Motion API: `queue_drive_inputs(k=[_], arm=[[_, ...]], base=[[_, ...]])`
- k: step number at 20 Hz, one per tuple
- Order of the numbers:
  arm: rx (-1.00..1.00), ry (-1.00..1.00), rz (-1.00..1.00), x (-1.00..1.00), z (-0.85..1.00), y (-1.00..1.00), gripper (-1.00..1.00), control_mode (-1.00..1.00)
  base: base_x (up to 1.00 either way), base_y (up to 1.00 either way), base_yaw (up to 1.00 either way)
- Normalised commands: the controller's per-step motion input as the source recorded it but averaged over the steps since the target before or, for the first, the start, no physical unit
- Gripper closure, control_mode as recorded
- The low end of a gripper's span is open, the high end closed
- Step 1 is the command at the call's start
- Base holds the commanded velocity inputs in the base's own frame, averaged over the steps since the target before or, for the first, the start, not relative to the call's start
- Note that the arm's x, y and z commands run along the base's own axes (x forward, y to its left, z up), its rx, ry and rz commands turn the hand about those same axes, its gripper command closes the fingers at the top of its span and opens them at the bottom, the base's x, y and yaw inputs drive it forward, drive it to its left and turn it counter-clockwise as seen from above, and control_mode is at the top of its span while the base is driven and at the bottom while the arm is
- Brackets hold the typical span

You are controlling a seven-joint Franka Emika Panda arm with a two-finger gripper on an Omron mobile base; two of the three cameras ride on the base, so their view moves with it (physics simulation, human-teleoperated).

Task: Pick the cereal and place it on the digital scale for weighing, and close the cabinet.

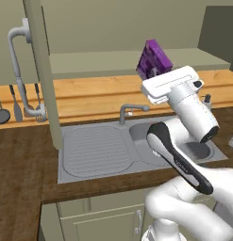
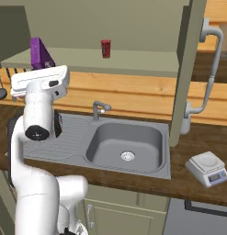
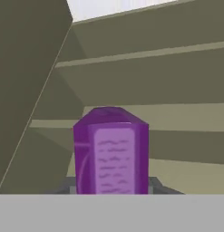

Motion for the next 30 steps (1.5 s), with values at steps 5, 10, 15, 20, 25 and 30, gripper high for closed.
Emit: queue_drive_inputs(k=[5,10,15,20,25,30], arm=[[0.01,0.01,-0.46,-0.97,-0.14,-0.5,1.0,-1.0],[0.03,0.01,-0.78,-0.68,-0.15,-0.03,1.0,-1.0],[0.09,0.09,-0.83,-0.58,-0.24,-0.01,1.0,-1.0],[0.06,0.16,-0.59,-0.22,-0.44,-0.72,1.0,-1.0],[0.2,0.1,-0.19,0.0,-0.42,-1.0,1.0,-1.0],[0.29,0.03,-0.04,-0.03,-0.39,-1.0,1.0,-1.0]], base=[[0.0,0.0,0.0],[0.0,0.0,0.0],[0.0,0.0,0.0],[0.0,0.0,0.0],[0.0,0.0,0.0],[0.0,0.0,0.0]])
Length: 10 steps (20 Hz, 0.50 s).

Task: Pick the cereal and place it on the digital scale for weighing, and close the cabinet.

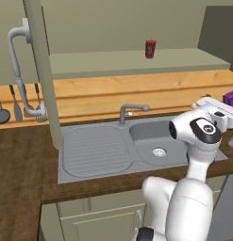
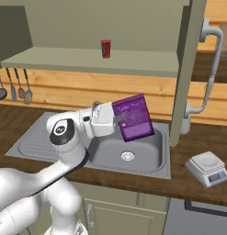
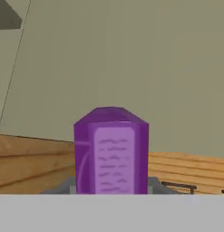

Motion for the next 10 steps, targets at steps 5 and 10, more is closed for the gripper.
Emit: queue_drive_inputs(k=[5,10], arm=[[0.29,0.01,-0.02,0.0,-0.48,-0.8,1.0,-1.0],[0.17,0.03,-0.01,0.09,-0.43,-0.52,1.0,-1.0]], base=[[0.0,0.0,0.0],[0.0,0.0,0.0]])
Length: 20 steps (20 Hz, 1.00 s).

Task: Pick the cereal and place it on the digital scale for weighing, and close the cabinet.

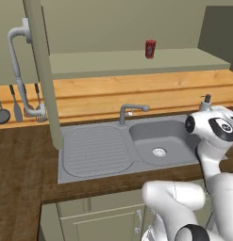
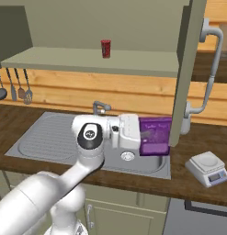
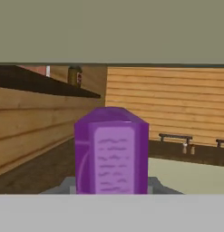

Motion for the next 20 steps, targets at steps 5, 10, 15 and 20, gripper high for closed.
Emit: queue_drive_inputs(k=[5,10,15,20], arm=[[0.02,-0.01,0.0,0.22,-0.52,-0.6,1.0,-1.0],[0.0,-0.14,0.0,0.23,-0.4,-0.59,1.0,-1.0],[0.01,-0.09,0.0,0.28,-0.15,-0.59,1.0,-1.0],[0.0,0.04,0.0,0.08,0.0,-0.49,1.0,-1.0]], base=[[0.0,0.0,0.0],[0.0,0.0,0.0],[0.0,0.0,0.0],[0.0,0.0,0.0]])
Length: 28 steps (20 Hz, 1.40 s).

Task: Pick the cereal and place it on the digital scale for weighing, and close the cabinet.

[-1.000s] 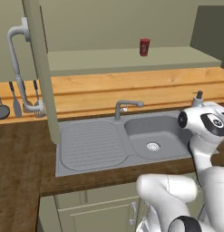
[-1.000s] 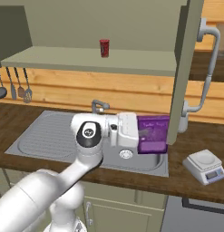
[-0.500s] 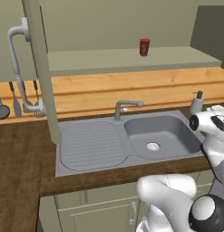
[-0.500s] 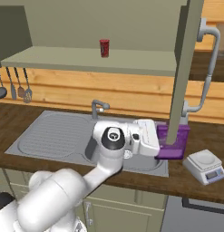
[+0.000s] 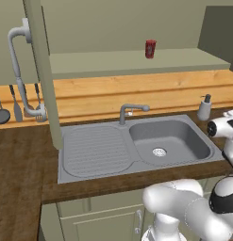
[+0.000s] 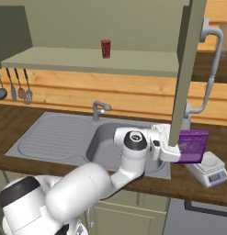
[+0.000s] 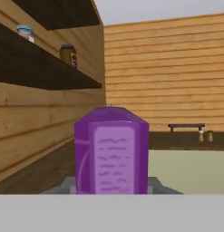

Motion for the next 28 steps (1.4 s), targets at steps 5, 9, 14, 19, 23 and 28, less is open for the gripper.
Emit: queue_drive_inputs(k=[5,9,14,19,23,28], arm=[[0.0,0.02,0.0,0.28,-0.14,-0.48,1.0,-1.0],[0.0,0.0,0.0,0.38,-0.26,-0.21,1.0,-1.0],[0.0,0.0,0.0,0.27,-0.43,-0.13,1.0,-1.0],[0.0,0.0,0.0,0.1,-0.25,-0.32,1.0,-1.0],[0.0,-0.08,0.0,0.13,-0.06,-0.27,1.0,-1.0],[0.0,-0.08,0.0,0.26,-0.05,-0.23,1.0,-1.0]], base=[[0.0,0.0,0.0],[0.0,0.0,0.0],[0.0,0.0,0.0],[0.0,0.0,0.0],[0.0,0.0,0.0],[0.0,0.0,0.0]])
